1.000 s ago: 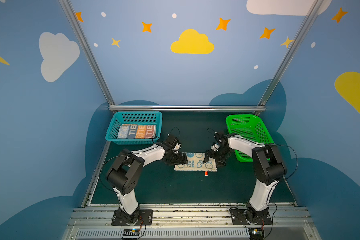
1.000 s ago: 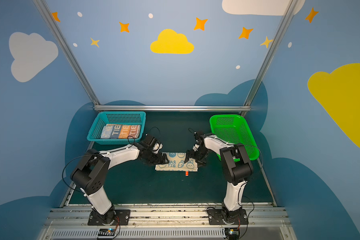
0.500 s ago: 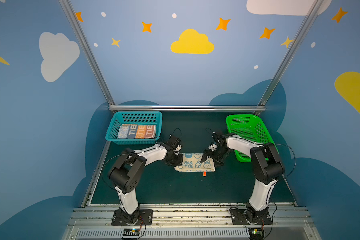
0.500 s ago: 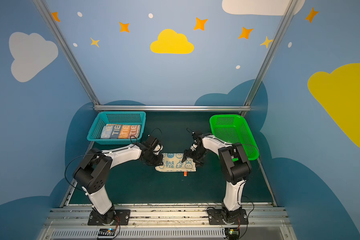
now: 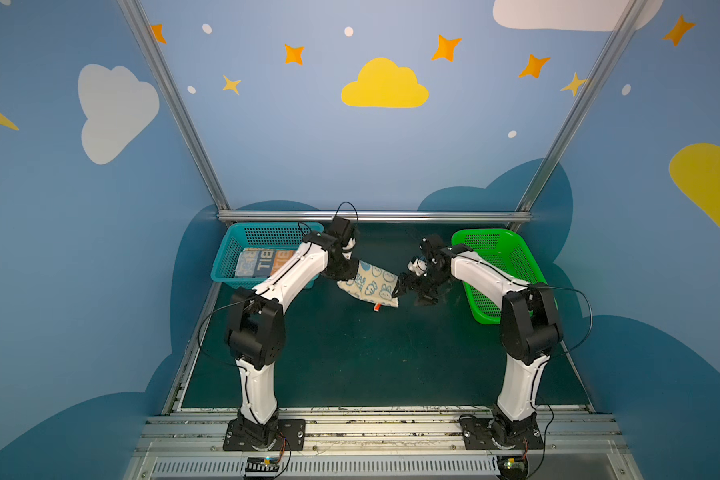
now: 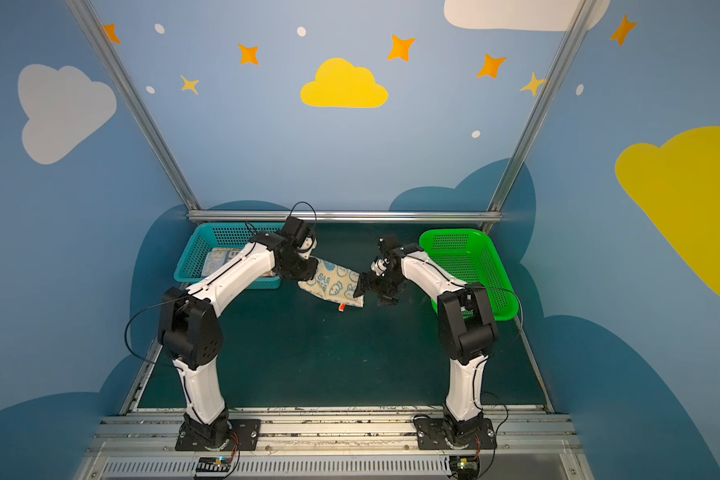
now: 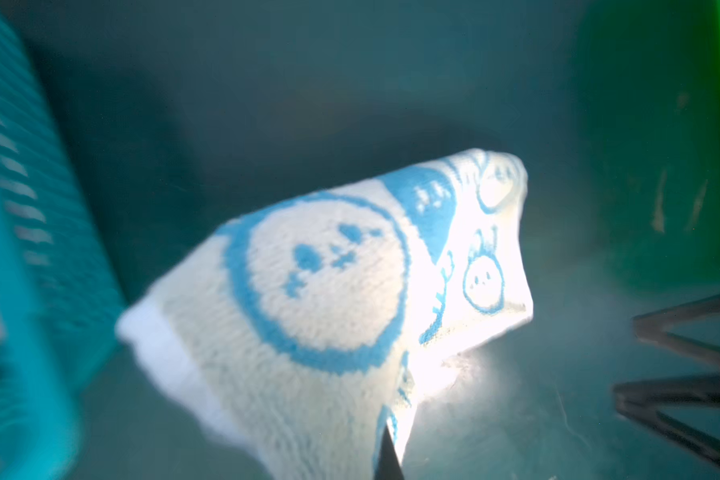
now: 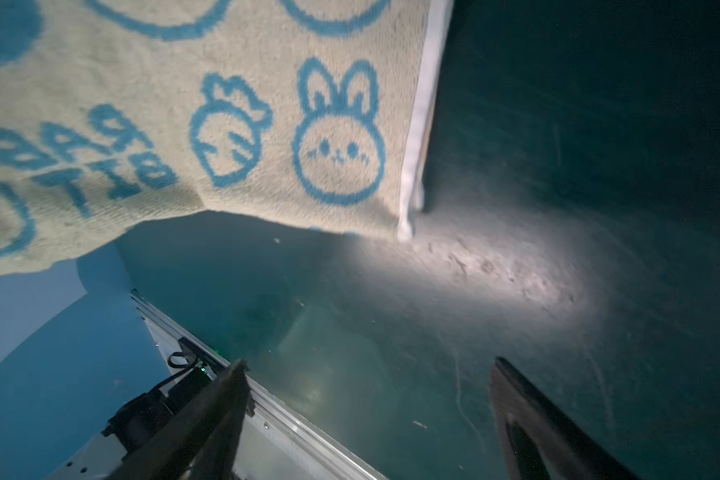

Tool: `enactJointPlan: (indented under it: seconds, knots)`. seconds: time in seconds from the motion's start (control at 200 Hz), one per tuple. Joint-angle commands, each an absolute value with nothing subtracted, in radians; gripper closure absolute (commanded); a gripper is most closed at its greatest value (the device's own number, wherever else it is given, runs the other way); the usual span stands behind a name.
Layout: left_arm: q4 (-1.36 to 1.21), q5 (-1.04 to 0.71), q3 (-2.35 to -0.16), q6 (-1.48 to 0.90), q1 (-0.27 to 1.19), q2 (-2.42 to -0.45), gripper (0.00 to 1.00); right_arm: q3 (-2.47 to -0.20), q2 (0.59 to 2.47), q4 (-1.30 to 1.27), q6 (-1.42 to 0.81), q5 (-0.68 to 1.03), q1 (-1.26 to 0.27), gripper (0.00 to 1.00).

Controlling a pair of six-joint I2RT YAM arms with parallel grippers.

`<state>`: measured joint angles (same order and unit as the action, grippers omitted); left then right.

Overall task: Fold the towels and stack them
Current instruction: 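Carry the towel into the teal basket with the left gripper and release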

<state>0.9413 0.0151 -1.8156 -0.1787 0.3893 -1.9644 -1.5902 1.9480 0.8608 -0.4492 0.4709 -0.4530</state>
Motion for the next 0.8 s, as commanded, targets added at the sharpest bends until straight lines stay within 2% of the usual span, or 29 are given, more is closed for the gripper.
enactJointPlan:
  seconds: [0.0, 0.12, 0.245, 0.305, 0.471, 0.791]
  knots:
    - [1.179, 0.114, -1.993, -0.027, 0.344, -2.03, 0.97, -1.712, 1.999, 0.936, -0.43, 0.472, -0.468, 0.11]
    - [1.275, 0.17, -2.202, 0.063, 0.276, -2.116, 0.97, -1.856, 2.072, 0.98, -0.434, 0.491, -0.483, 0.11]
    - [1.346, 0.112, -2.363, 0.117, 0.168, -2.182, 0.97, -1.996, 2.142, 1.031, -0.422, 0.491, -0.511, 0.11]
    - [1.322, 0.085, -2.352, 0.151, 0.124, -2.173, 0.97, -2.056, 2.17, 1.056, -0.412, 0.48, -0.525, 0.11]
    - [1.192, 0.159, -2.249, 0.284, 0.044, -2.131, 0.97, -2.188, 2.23, 1.076, -0.397, 0.493, -0.554, 0.11]
    - [1.059, 0.094, -2.132, 0.402, -0.094, -2.124, 0.97, -2.325, 2.295, 1.017, -0.339, 0.474, -0.604, 0.11]
